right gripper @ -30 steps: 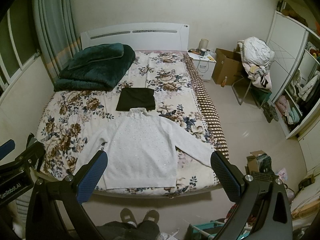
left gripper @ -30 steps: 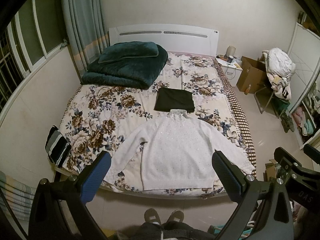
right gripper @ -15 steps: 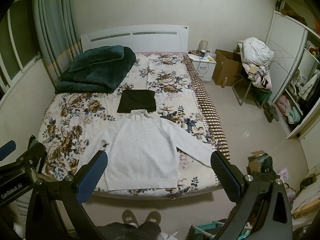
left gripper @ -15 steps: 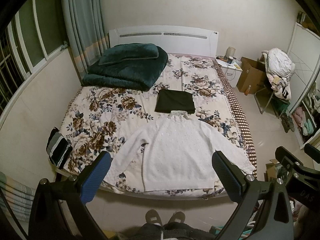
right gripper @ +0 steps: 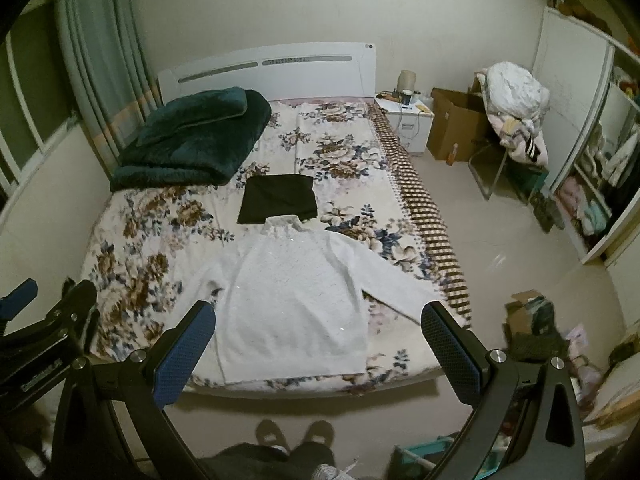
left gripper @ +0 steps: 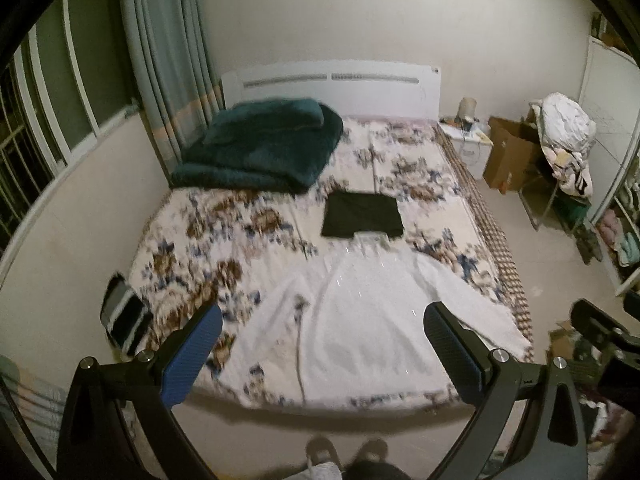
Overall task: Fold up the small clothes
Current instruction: 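Grasp the white sweater's sleeve cuff with the right gripper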
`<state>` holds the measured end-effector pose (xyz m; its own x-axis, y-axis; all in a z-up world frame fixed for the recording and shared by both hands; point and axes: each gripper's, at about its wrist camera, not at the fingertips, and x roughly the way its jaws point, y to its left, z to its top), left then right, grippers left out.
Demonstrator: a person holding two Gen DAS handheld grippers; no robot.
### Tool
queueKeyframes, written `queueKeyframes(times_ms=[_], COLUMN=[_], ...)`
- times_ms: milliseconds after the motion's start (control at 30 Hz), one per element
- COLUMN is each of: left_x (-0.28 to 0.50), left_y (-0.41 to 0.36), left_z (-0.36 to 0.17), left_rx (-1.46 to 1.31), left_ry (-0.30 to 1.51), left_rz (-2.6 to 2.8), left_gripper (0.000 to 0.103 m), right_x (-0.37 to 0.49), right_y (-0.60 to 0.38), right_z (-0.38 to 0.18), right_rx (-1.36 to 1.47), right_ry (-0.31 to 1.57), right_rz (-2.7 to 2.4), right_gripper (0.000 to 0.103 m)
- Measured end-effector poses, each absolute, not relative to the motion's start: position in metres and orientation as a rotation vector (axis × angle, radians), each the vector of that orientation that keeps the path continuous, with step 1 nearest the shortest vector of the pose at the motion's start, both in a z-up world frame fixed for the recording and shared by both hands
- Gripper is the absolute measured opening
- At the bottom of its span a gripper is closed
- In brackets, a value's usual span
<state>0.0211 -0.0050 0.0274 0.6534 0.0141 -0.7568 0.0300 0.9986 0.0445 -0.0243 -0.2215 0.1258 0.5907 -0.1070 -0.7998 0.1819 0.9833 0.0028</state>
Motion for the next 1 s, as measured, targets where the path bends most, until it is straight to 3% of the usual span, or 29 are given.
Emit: queueKeyframes(times_ms=[233,467,767,1000], left_x=[0.083,0.151,0.233,0.273], left_y=[-0.017,-0.067,-0.147,-0.174], left_z=[-0.049,-0.143,-0.309,-0.452], left_rx=[0.13,0.201,0.208,0.188], left_ry=[0.842,0.947,1.135,1.281], left_rz=[-0.026,0.0,0.099,0.166], left_gripper=[0.103,0.103,0.103,0.103], right_x=[0.01,0.022,0.021,0.011], right_y=[-0.268,-0.41,-0.637,-0.73], right_z=[0.032,-0.097,-0.352,-0.525], right_rx=[0.241,0.541,0.974,1.336], right_ry=[0.99,1.111,1.22,1.114], right_rz=[-0.344,-0.59,-0.771,-0.887], right_gripper=[0.103,0.103,0.099,0.088])
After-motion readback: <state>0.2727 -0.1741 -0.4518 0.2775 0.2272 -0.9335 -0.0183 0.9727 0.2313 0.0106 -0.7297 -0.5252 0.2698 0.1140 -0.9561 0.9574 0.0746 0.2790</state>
